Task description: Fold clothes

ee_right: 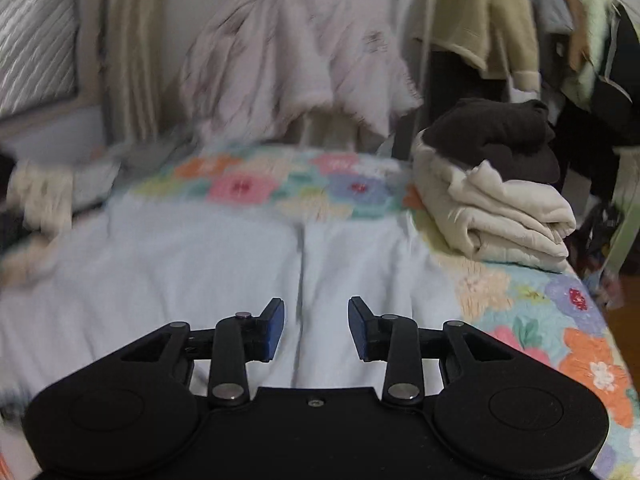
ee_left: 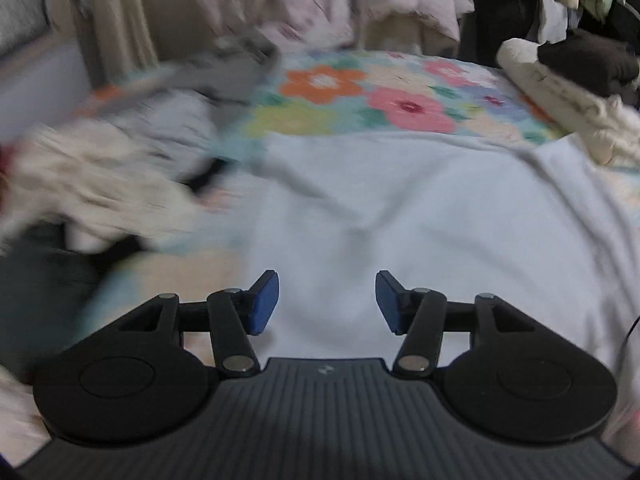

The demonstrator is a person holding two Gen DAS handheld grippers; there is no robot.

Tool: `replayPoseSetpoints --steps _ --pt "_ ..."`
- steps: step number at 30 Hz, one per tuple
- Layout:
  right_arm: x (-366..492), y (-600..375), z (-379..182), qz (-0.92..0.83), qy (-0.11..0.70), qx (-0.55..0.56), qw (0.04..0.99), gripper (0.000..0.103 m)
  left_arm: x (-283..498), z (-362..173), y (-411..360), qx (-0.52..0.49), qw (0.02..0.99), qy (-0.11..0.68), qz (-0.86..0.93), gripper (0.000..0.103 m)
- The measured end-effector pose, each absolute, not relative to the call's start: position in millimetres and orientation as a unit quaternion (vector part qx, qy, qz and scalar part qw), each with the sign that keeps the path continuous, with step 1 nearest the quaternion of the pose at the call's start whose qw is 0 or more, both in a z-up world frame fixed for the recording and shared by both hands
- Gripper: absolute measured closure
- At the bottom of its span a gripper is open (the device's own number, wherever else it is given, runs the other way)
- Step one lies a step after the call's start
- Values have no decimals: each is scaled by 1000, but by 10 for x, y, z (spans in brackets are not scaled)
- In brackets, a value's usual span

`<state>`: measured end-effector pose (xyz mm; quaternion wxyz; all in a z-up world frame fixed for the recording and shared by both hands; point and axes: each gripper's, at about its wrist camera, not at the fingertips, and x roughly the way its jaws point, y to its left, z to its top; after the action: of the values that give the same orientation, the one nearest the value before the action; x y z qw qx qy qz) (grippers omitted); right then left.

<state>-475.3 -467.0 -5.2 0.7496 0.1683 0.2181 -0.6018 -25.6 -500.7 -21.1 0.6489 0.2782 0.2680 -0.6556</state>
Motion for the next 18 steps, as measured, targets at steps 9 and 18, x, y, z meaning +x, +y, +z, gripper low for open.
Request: replayPoseSetpoints --steps 9,18 --pt "-4072 -4818 478 -510 191 142 827 46 956 193 -4201 397 721 165 -544 48" --pt "-3421 -4676 234 -376 217 144 889 40 2350 772 -3570 518 741 50 -424 48"
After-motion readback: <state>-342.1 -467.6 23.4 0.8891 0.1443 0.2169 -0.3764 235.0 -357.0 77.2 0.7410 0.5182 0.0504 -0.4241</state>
